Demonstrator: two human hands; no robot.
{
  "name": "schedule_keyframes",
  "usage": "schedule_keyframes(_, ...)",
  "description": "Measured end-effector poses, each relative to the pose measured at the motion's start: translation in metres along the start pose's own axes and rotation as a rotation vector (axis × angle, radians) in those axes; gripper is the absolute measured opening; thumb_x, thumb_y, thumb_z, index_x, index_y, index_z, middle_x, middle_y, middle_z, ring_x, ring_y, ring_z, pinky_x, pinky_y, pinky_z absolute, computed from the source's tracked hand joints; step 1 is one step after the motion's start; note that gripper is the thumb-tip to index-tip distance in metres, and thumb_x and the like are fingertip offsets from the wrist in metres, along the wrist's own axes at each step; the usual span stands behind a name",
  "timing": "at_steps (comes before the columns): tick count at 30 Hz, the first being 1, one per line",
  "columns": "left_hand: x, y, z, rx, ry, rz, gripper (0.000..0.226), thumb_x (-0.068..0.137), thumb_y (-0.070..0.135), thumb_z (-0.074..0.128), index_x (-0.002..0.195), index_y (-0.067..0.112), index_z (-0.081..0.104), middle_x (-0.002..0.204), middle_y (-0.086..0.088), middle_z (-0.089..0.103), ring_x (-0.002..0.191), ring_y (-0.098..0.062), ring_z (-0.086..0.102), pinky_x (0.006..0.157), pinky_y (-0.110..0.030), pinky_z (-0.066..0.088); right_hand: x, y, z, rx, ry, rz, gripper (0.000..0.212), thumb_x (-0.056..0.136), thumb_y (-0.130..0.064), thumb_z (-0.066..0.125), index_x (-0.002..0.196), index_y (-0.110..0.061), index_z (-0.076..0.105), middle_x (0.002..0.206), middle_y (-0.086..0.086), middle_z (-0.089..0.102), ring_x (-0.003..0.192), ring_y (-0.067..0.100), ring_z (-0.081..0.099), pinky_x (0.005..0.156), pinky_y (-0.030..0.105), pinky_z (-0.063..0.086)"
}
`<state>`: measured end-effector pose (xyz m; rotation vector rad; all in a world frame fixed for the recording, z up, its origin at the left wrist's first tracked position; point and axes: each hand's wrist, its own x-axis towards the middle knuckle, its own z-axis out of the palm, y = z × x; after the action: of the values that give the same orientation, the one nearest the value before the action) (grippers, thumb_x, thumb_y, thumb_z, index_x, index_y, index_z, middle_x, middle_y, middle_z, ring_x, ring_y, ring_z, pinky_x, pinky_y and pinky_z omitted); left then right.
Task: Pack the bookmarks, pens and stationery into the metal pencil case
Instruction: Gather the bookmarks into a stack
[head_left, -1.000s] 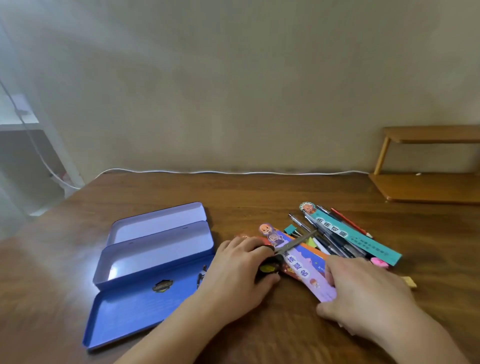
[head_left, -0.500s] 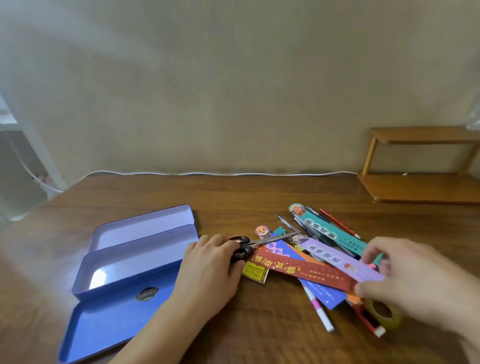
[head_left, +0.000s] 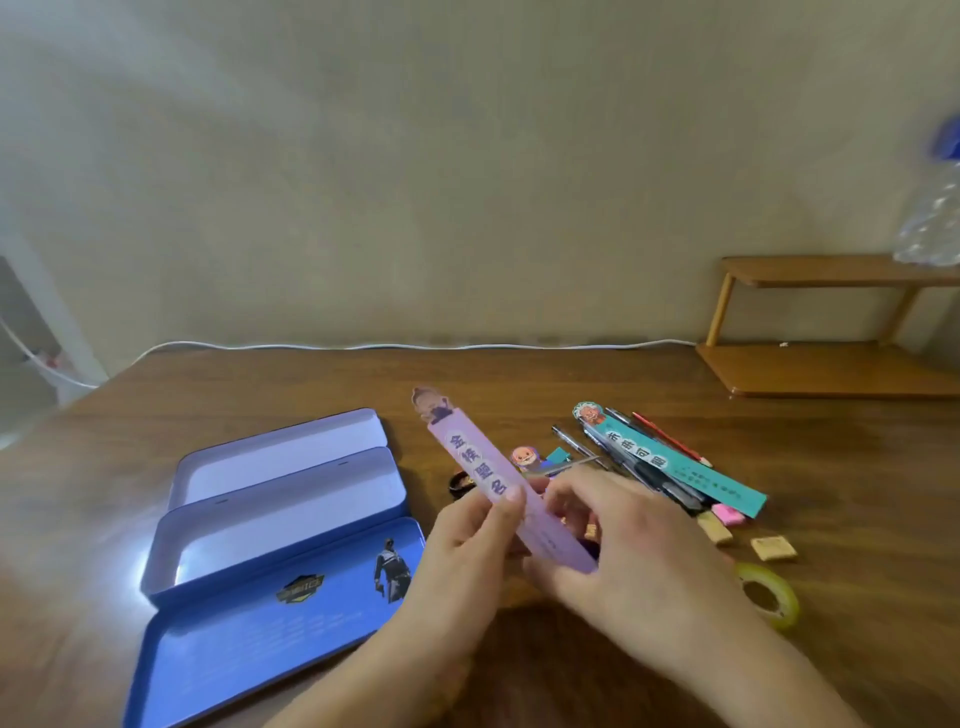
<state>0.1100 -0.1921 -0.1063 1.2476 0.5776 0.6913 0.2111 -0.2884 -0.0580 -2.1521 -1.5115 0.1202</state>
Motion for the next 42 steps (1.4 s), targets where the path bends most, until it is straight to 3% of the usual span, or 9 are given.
schedule_keyframes(3, 0.003, 0.002, -0.008, -0.104, 0.032, -0.129, 0.030, 0.101, 0.020, 0.047, 0.099, 0.013, 0.076, 0.097, -0.018, 0.076, 0.088, -0.034, 0.073, 0.076, -0.047, 0.058, 0.007, 0.013, -0.002, 0.078, 0.029, 0.065, 0.043, 0.068, -0.076, 0.056, 0.091, -0.039, 0.061, 0.083, -0.028, 0.056, 0.080, -0.007, 0.051, 0.064, 0.016, 0.039)
schedule_keyframes(7, 0.002, 0.011, -0.014, -0.164, -0.038, -0.194, 0.026, 0.104, 0.018, 0.042, 0.118, 0.009, 0.063, 0.082, -0.015, 0.072, 0.071, -0.028, 0.070, 0.065, -0.038, 0.058, 0.022, 0.083, -0.025, -0.092, 0.325, 0.399, 0.026, 0.085, -0.048, 0.062, 0.102, -0.029, 0.068, 0.105, -0.007, 0.065, 0.086, 0.010, 0.054, 0.058, 0.025, 0.038)
schedule_keyframes(10, 0.002, 0.012, -0.014, -0.228, -0.055, -0.232, 0.026, 0.104, 0.015, 0.041, 0.119, 0.008, 0.062, 0.079, -0.016, 0.068, 0.067, -0.028, 0.067, 0.062, -0.036, 0.057, 0.024, 0.124, -0.027, -0.276, 0.157, 0.678, 0.042, 0.086, -0.049, 0.063, 0.119, -0.024, 0.062, 0.122, 0.003, 0.062, 0.103, 0.022, 0.058, 0.059, 0.028, 0.042)
schedule_keyframes(13, 0.004, 0.011, -0.014, -0.272, -0.071, -0.266, 0.026, 0.104, 0.013, 0.043, 0.118, 0.004, 0.061, 0.081, -0.018, 0.067, 0.069, -0.030, 0.065, 0.066, -0.040, 0.058, 0.027, 0.136, -0.025, -0.216, 0.054, 0.754, 0.035, 0.083, -0.051, 0.066, 0.104, -0.023, 0.068, 0.100, 0.002, 0.066, 0.083, 0.018, 0.058, 0.054, 0.027, 0.041)
schedule_keyframes(19, 0.007, 0.009, -0.018, -0.310, -0.084, -0.267, 0.026, 0.102, 0.011, 0.044, 0.120, 0.001, 0.061, 0.085, -0.020, 0.066, 0.070, -0.030, 0.065, 0.067, -0.041, 0.057, 0.027, 0.135, -0.033, -0.083, 0.092, 0.699, 0.014, 0.086, -0.032, 0.071, 0.092, -0.020, 0.068, 0.091, 0.003, 0.065, 0.067, 0.011, 0.056, 0.047, 0.024, 0.038)
schedule_keyframes(24, 0.009, 0.012, -0.018, -0.421, -0.057, -0.277, 0.028, 0.104, 0.010, 0.040, 0.118, 0.002, 0.063, 0.103, -0.019, 0.074, 0.084, -0.029, 0.073, 0.070, -0.041, 0.060, 0.020, 0.114, -0.043, 0.304, 0.580, 0.498, 0.019, 0.085, -0.026, 0.071, 0.101, -0.018, 0.074, 0.095, 0.012, 0.072, 0.068, 0.018, 0.059, 0.041, 0.016, 0.046)
schedule_keyframes(28, 0.009, 0.011, -0.017, -0.536, -0.070, -0.286, 0.029, 0.102, 0.014, 0.042, 0.121, 0.003, 0.061, 0.113, -0.019, 0.072, 0.098, -0.028, 0.073, 0.080, -0.042, 0.061, 0.012, 0.047, -0.021, 0.946, 0.376, 0.277, 0.020, 0.075, -0.023, 0.073, 0.095, -0.026, 0.073, 0.072, 0.004, 0.073, 0.042, 0.008, 0.048, 0.040, 0.015, 0.043)
schedule_keyframes(34, 0.009, 0.009, -0.019, -0.647, -0.066, -0.294, 0.036, 0.103, 0.021, 0.036, 0.120, 0.003, 0.063, 0.115, -0.022, 0.071, 0.095, -0.033, 0.073, 0.082, -0.057, 0.058, 0.001, 0.002, 0.023, 0.618, 0.167, 0.146, 0.020, 0.081, -0.022, 0.075, 0.097, -0.033, 0.069, 0.053, 0.002, 0.066, 0.044, 0.009, 0.061, 0.044, 0.014, 0.043)
schedule_keyframes(42, 0.010, 0.016, -0.023, -0.767, -0.122, -0.243, 0.043, 0.105, 0.033, 0.030, 0.129, 0.004, 0.051, 0.109, -0.018, 0.069, 0.095, -0.029, 0.068, 0.083, -0.045, 0.059, -0.004, -0.003, 0.028, 0.258, 0.087, 0.115, 0.029, 0.084, -0.049, 0.064, 0.112, -0.043, 0.058, 0.053, -0.017, 0.064, 0.054, 0.005, 0.062, 0.053, 0.019, 0.051)
